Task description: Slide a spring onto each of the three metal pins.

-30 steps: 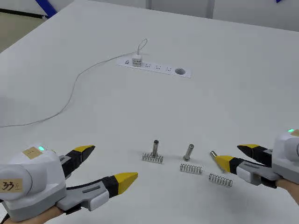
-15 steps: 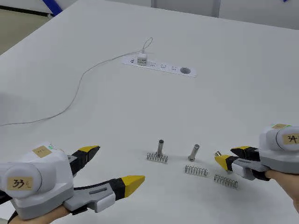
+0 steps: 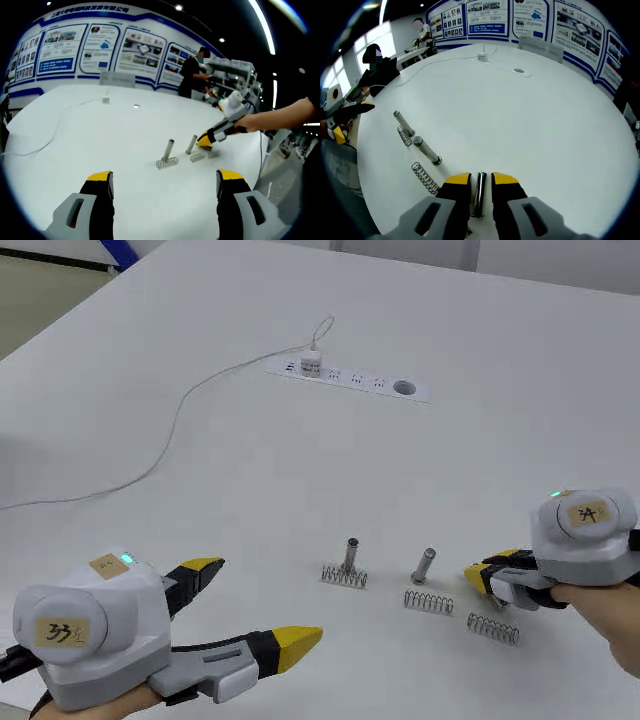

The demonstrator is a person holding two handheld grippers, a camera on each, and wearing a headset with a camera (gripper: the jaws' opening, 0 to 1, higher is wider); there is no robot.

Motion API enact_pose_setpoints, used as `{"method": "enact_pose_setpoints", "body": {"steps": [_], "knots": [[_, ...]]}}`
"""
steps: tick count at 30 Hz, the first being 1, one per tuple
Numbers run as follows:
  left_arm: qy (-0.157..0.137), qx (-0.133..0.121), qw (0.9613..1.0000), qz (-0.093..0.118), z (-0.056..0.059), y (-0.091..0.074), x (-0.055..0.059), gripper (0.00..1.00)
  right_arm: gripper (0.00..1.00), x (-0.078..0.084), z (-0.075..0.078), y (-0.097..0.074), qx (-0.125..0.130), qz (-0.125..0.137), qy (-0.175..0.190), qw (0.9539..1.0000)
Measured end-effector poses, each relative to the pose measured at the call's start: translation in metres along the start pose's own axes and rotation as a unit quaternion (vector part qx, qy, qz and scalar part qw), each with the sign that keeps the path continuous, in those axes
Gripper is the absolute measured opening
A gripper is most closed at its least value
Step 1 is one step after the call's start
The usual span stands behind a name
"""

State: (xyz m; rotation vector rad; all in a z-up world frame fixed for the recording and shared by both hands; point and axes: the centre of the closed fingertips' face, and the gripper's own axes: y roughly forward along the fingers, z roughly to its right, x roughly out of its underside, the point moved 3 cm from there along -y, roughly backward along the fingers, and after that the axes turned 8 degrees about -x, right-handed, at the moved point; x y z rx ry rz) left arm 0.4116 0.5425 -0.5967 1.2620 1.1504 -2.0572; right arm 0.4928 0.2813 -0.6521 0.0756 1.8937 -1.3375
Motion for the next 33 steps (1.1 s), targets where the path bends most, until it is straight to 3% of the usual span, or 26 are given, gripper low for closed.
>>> {"method": "enact_pose_setpoints", "body": {"steps": [4, 7, 8, 14, 25, 33], "knots": [[-0.002, 0.000, 1.0000, 0.000, -0.0003, 0.0000, 0.0002, 0.87, 0.17, 0.0013, -0.0012, 0.0012, -0.001, -0.016, 0.001, 0.9999], [-0.004, 0.000, 1.0000, -0.002, -0.0003, 0.0004, 0.0009, 0.86, 0.16, 0.0083, 0.0003, 0.0021, 0.003, -0.048, -0.011, 0.9988], [-0.004, 0.000, 1.0000, -0.003, -0.0004, 0.0004, 0.0012, 0.86, 0.15, 0.0043, -0.0002, 0.0019, 0.001, -0.035, -0.004, 0.9994], [-0.003, 0.001, 1.0000, -0.008, 0.0000, 0.0011, 0.0034, 0.86, 0.09, 0.0055, -0.0035, 0.0030, -0.008, -0.052, 0.005, 0.9986], [-0.001, 0.008, 0.9999, -0.009, 0.0029, 0.0010, 0.0035, 0.86, 0.08, 0.0047, -0.0033, 0.0035, -0.005, -0.076, 0.000, 0.9971], [0.007, 0.011, 0.9998, -0.014, 0.0043, 0.0014, 0.0057, 0.86, 0.08, 0.0061, -0.0072, 0.0014, 0.009, -0.084, -0.030, 0.9960]]}}
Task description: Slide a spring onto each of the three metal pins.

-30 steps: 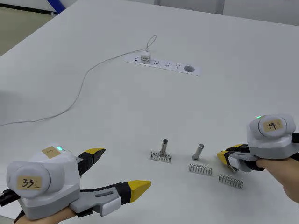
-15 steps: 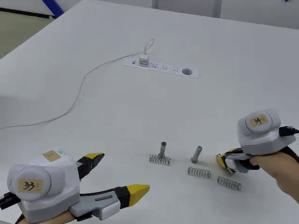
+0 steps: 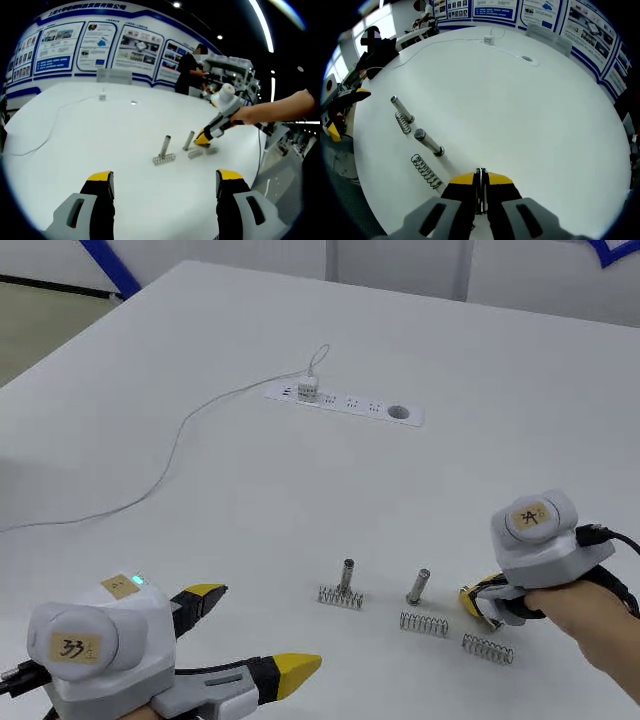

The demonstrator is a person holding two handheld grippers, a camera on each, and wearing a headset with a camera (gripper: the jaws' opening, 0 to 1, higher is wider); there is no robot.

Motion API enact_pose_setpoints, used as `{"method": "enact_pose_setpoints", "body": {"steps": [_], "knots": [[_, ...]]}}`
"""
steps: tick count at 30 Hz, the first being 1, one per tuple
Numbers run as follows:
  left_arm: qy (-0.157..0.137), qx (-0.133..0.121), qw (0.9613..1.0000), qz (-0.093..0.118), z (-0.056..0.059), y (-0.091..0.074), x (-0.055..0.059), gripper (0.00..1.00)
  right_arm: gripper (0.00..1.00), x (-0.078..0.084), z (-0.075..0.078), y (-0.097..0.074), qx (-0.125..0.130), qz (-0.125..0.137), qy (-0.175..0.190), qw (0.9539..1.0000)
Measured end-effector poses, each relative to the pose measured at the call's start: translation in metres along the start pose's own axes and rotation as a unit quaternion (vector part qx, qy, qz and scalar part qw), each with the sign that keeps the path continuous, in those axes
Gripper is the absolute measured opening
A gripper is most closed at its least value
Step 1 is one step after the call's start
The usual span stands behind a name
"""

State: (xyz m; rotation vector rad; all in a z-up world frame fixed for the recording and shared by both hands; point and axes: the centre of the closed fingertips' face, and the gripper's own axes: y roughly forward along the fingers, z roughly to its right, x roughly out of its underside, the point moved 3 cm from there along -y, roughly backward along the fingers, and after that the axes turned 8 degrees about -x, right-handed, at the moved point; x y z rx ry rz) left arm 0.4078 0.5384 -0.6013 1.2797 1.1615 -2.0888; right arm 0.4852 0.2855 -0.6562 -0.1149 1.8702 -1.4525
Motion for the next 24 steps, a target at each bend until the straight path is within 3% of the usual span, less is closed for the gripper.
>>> {"method": "enact_pose_setpoints", "body": {"steps": [24], "knots": [[0.012, 0.006, 0.9999, -0.002, 0.004, -0.001, 0.000, 0.85, 0.08, -0.005, -0.004, -0.035, 0.011, 0.052, -0.016, 0.9984]]}}
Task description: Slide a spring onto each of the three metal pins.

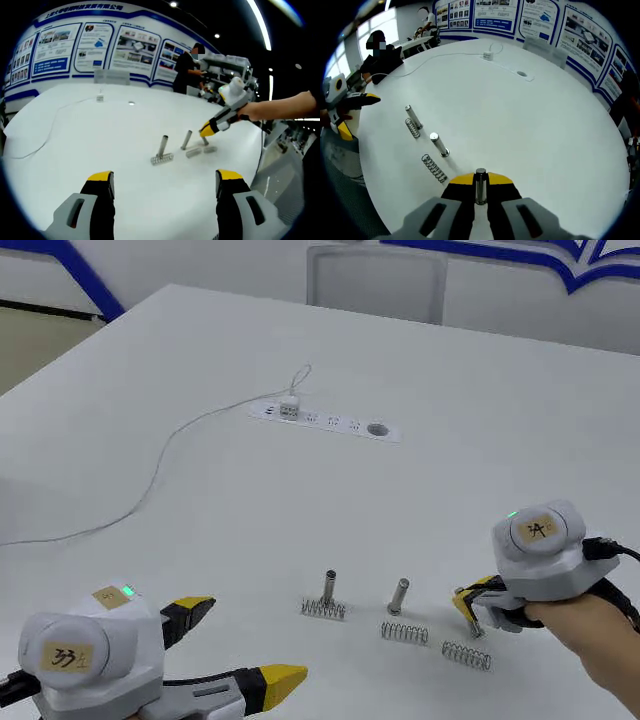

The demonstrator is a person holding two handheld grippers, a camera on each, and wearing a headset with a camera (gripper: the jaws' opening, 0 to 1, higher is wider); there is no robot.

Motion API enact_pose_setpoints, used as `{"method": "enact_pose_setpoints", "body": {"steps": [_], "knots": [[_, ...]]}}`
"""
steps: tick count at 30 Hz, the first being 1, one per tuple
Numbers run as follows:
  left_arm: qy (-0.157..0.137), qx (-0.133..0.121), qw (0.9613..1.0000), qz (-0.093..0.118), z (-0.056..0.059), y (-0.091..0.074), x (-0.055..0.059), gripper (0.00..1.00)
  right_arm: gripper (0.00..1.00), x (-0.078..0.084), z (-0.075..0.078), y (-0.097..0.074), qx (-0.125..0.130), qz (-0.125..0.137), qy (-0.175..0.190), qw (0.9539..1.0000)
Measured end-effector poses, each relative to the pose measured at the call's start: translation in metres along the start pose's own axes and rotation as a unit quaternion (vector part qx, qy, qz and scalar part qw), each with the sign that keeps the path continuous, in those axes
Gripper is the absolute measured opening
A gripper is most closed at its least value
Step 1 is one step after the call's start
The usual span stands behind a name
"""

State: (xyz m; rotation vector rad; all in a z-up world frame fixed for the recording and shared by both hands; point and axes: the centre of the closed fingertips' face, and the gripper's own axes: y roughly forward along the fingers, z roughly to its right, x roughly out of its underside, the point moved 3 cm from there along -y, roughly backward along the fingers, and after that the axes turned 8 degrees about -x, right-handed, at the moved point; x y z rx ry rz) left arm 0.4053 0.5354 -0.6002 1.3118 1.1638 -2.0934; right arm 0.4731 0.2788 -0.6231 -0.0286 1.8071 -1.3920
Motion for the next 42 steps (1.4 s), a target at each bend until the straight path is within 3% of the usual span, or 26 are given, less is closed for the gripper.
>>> {"method": "enact_pose_setpoints", "body": {"steps": [25, 42], "knots": [[0.014, 0.006, 0.9998, -0.012, 0.002, 0.000, 0.004, 0.85, 0.08, 0.002, 0.003, -0.010, 0.014, 0.035, 0.022, 0.9990], [0.017, 0.010, 0.9996, -0.018, 0.003, 0.001, 0.006, 0.84, 0.08, 0.010, 0.007, -0.017, 0.033, 0.066, 0.058, 0.9956]]}}
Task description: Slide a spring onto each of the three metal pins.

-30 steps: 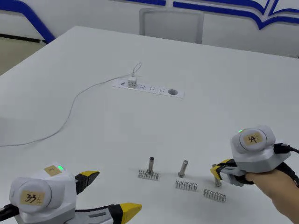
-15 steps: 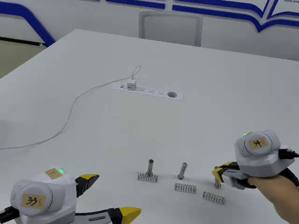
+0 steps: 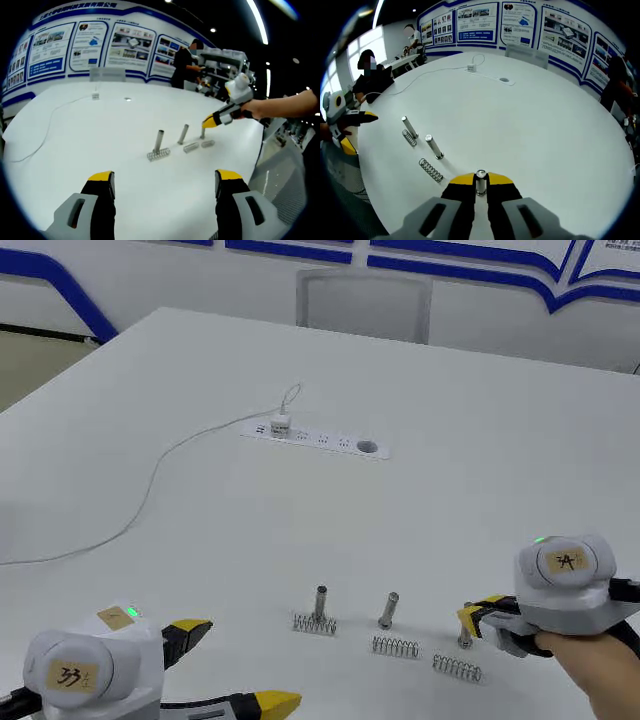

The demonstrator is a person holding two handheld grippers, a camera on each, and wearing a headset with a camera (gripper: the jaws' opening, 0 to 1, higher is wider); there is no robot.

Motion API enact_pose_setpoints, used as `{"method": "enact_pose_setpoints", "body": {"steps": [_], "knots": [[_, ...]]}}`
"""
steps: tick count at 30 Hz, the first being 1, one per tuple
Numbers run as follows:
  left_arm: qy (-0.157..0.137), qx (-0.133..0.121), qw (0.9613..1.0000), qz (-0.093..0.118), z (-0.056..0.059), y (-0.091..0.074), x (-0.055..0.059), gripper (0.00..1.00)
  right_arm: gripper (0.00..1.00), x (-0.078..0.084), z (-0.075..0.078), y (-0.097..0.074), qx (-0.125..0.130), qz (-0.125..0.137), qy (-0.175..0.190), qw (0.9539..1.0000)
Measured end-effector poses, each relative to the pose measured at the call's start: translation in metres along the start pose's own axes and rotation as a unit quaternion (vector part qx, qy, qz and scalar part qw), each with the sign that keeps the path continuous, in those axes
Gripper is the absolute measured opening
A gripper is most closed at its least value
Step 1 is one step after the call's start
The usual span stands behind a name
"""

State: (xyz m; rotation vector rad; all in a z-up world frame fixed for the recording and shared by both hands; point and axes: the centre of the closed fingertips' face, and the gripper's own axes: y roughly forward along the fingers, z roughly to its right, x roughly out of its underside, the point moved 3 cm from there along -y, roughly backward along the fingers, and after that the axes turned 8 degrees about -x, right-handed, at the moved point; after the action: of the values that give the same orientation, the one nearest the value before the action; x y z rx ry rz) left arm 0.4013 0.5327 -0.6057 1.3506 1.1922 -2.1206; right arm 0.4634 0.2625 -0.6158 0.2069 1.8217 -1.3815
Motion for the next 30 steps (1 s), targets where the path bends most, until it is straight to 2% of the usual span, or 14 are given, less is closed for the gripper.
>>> {"method": "enact_pose_setpoints", "body": {"steps": [10, 30], "knots": [[0.006, 0.003, 1.0000, -0.006, 0.002, 0.000, 0.002, 0.84, 0.08, 0.004, 0.001, -0.003, 0.003, 0.013, 0.011, 0.9999], [0.005, 0.005, 1.0000, 0.001, 0.003, 0.000, -0.001, 0.84, 0.09, 0.011, 0.001, -0.009, 0.011, 0.040, 0.026, 0.9988]]}}
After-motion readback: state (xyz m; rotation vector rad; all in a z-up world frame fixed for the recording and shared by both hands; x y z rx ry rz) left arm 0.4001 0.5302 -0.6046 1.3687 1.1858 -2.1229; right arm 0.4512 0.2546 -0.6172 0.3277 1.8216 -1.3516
